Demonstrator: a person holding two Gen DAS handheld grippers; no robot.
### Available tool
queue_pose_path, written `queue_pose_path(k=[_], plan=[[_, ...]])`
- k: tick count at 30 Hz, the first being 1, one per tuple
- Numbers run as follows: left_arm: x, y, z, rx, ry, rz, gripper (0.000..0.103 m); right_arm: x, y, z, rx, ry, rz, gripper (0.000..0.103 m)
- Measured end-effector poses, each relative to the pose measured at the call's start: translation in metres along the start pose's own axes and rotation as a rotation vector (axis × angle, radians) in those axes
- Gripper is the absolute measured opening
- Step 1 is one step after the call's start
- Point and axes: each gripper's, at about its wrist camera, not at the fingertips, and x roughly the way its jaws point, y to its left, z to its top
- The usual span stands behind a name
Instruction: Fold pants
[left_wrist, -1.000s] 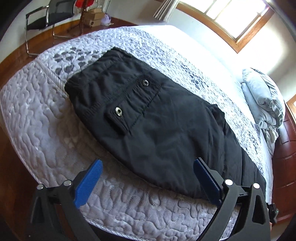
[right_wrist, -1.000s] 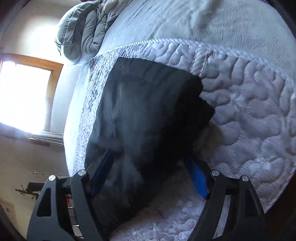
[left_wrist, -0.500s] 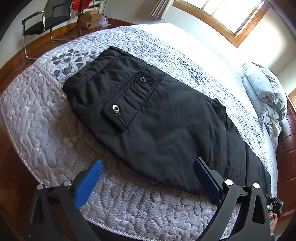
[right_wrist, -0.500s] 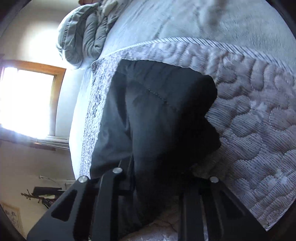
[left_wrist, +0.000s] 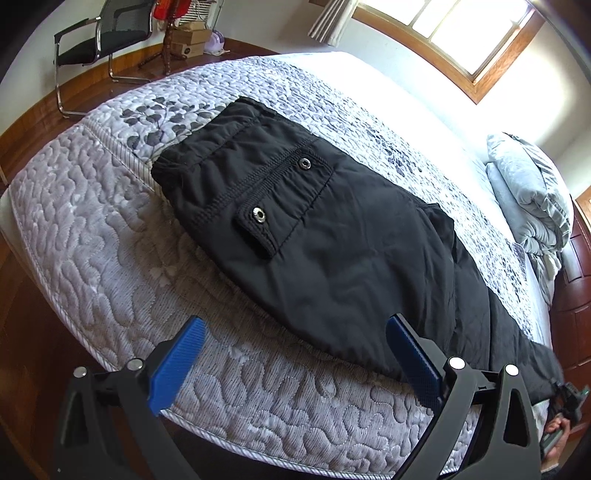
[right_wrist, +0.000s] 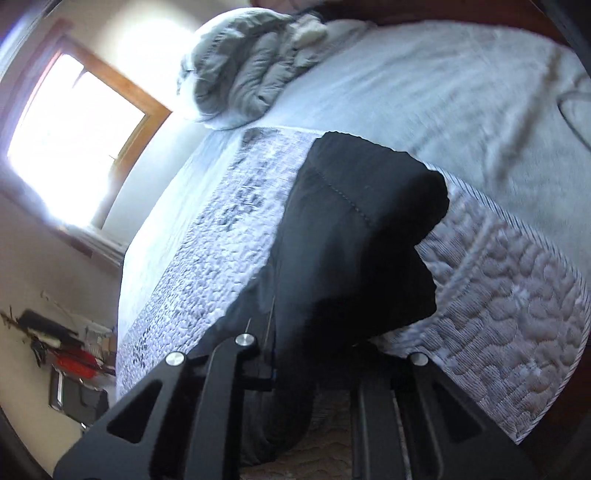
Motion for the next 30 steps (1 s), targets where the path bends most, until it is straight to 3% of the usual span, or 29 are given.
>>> queue_pose_path(k=[6,14,21,30], plan=[[-0.004,0.001,-0.002,-0.008,-0.001,-0.022,0.099,-0.021,0.089,-0.009,-0.301,-0.049,-0.009,0.013],[-0.009,0.006,-0.007,-0.023,-0.002,-0.047,0.099,-0.024,0.187,-0.061,-0.598,-0.028,0.015,0.013],[-0.012,0.015,-0.01,-0.043,-0.003,-0.053,0.099,-0.004,0.231,-0.126,-0.754,0.061,0.038,0.013],[-0.013,0.029,-0.014,-0.086,-0.001,-0.055,0.099,0.044,0.251,-0.201,-0.888,0.205,0.0,0.013]])
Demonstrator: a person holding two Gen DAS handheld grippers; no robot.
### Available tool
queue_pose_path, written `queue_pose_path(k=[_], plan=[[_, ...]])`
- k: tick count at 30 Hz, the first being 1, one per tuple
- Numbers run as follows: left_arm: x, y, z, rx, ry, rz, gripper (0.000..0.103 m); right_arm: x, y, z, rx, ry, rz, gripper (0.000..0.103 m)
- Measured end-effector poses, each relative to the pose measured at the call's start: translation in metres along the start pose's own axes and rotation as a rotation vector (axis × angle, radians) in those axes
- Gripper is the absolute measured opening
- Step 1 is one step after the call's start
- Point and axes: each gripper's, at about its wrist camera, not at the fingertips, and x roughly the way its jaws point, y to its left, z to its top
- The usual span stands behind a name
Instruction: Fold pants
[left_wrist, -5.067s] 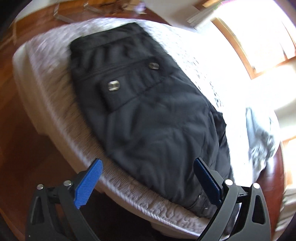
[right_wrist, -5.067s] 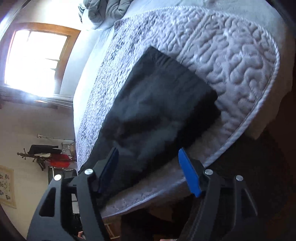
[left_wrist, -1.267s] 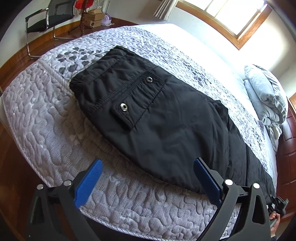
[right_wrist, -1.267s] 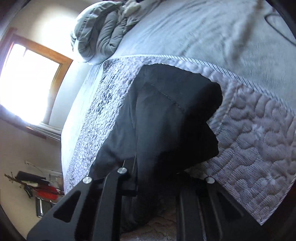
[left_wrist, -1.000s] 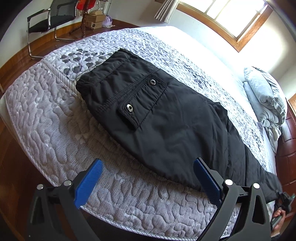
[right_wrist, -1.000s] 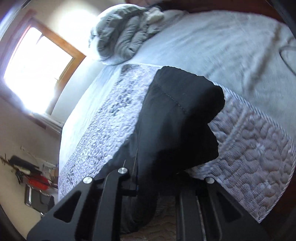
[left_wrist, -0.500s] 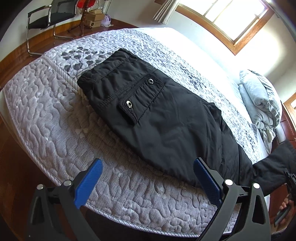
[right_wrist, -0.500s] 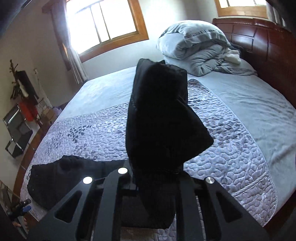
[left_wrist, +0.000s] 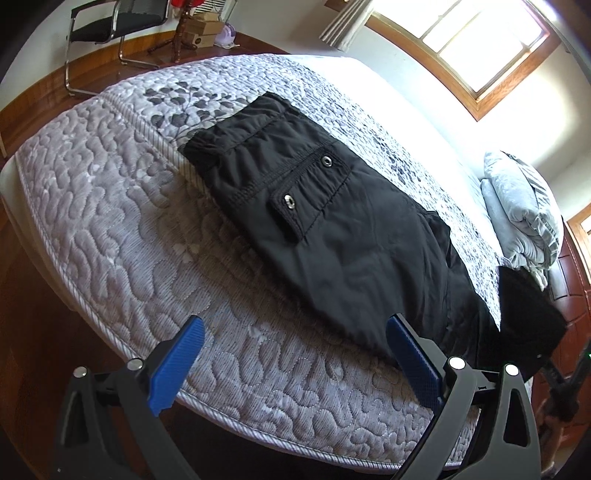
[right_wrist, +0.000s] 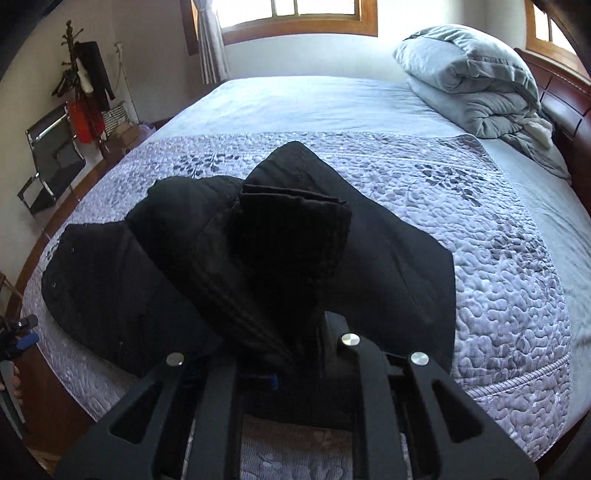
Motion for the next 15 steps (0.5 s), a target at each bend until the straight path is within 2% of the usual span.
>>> queue_pose_path(k=[5,15], plan=[[0.001,0.003,-0.002,-0.007,0.004,-0.003,0.099,0.014,0.026,-0.014,-0.089,0.042,-0.028,0.013],[0.004,0.004,-0.003,-0.012,0.013,-0.005,0.099,0.026,0.058,-0.024,-0.204,0.056,-0.062,0.013]])
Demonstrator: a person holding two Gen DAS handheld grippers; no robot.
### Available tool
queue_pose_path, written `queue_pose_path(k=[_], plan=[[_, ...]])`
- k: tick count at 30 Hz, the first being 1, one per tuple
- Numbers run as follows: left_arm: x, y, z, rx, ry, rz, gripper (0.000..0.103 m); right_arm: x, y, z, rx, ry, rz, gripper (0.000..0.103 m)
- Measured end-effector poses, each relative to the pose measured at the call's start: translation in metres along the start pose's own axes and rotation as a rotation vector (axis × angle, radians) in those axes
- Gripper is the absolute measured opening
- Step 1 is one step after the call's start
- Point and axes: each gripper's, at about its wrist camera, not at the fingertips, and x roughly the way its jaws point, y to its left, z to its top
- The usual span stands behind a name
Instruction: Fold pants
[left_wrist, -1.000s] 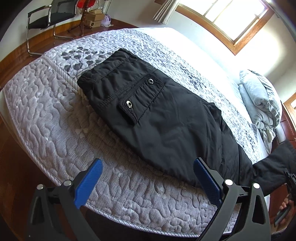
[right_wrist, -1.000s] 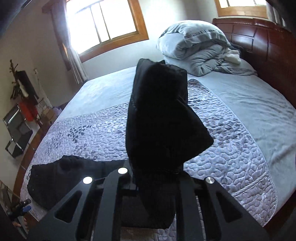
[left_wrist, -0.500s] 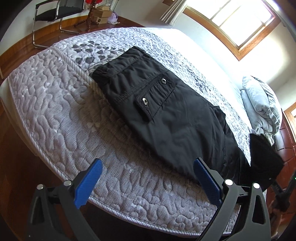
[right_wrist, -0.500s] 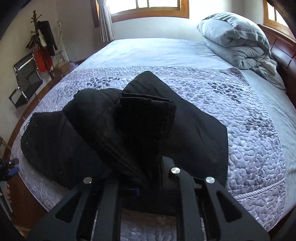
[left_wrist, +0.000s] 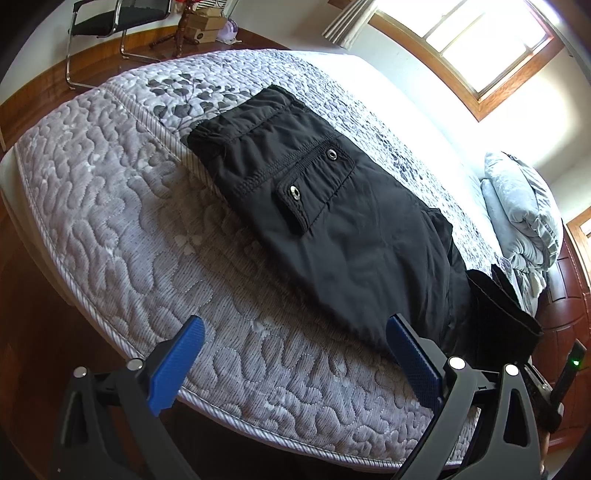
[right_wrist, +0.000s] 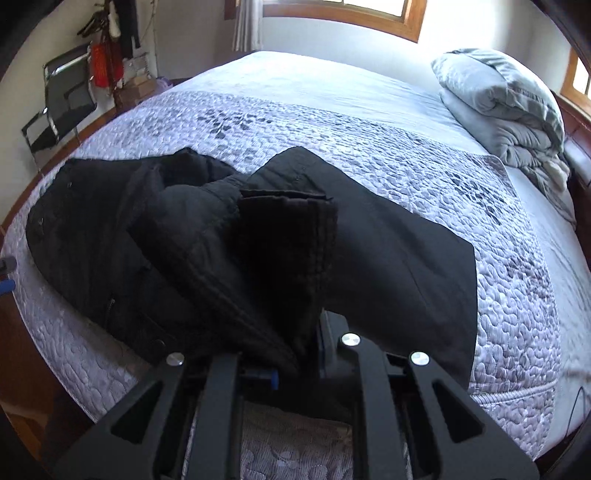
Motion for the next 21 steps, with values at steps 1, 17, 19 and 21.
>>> queue_pose_path(k=[1,17,19,21], plan=[[0.0,0.0,0.0,-0.002,0.001,-0.002,0.099,0.002,0.003,-0.003,-0.018,0.005,-0.005,0.013],[0.008,-0.001,-0.002,-0.007,0.027,-0.004,0.099,0.023,0.018,-0.021,-0.058,0.076,0.079,0.059],[0.01,0.001,-0.003,-0.01,0.031,-0.002,0.099,0.011,0.017,-0.025,-0.034,0.061,0.159,0.069],[0.011,0.002,-0.004,-0.019,0.034,-0.002,0.099,0.001,0.017,-0.028,-0.027,0.044,0.176,0.069]])
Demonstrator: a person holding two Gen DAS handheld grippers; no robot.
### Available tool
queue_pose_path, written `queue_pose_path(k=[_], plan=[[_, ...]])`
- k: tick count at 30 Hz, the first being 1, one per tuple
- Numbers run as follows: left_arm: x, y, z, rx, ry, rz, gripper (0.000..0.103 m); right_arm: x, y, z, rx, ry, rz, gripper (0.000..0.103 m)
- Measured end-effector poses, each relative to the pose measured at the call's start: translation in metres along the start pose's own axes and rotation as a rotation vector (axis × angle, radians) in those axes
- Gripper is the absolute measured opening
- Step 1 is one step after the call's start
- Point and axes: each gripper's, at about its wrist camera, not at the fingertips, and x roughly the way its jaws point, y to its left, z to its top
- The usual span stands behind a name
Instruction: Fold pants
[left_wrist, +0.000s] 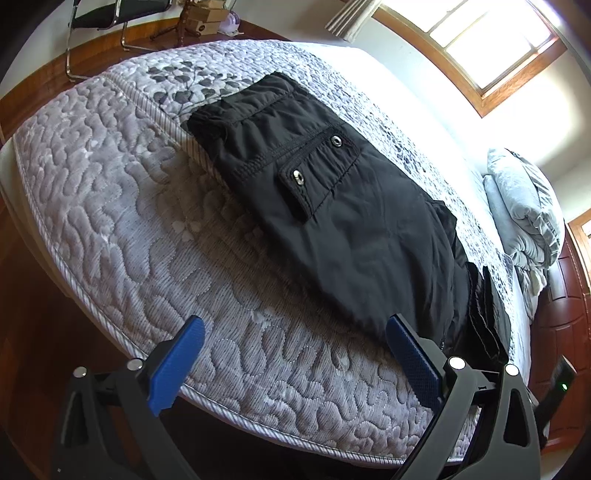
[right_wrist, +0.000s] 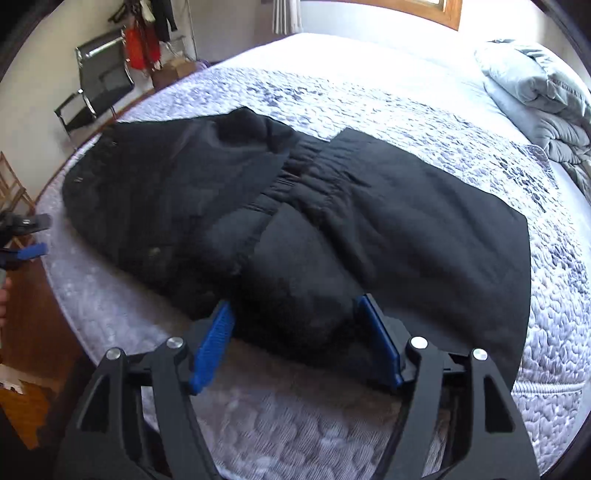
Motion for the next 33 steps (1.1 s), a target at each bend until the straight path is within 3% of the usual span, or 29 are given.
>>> queue_pose_path(k=[4,9,15,16,18,25,33], plan=[[0.002,0.002,-0.003,-0.014,0.007,-0.005,0.099,-0.016,-0.001,0.0,0.04,-0.041,0.04,0.069],[0.002,0.002,-0.005,-0.018,0.008,-0.01,0.099,-0.012,0.013,0.008,-0.016,-0.039,0.029,0.069],[-0.001,0.005,-0.004,-0.02,0.004,-0.009,0.099,0.004,0.015,0.01,-0.019,-0.002,-0.013,0.047],[-0.002,0.005,-0.004,-0.022,0.003,-0.009,0.099,0.005,0.013,0.009,-0.013,0.002,-0.007,0.045],[-0.002,0.008,-0.004,-0.031,0.002,-0.008,0.099,0.007,0.011,0.008,-0.015,0.01,0.013,0.029],[-0.002,0.011,-0.006,-0.036,0.009,-0.009,0.099,-0.005,0.01,0.013,0.007,-0.022,0.058,0.009],[0.0,0.003,-0.008,-0.029,0.009,-0.016,0.099,-0.008,0.024,0.022,-0.036,-0.023,0.077,0.009]])
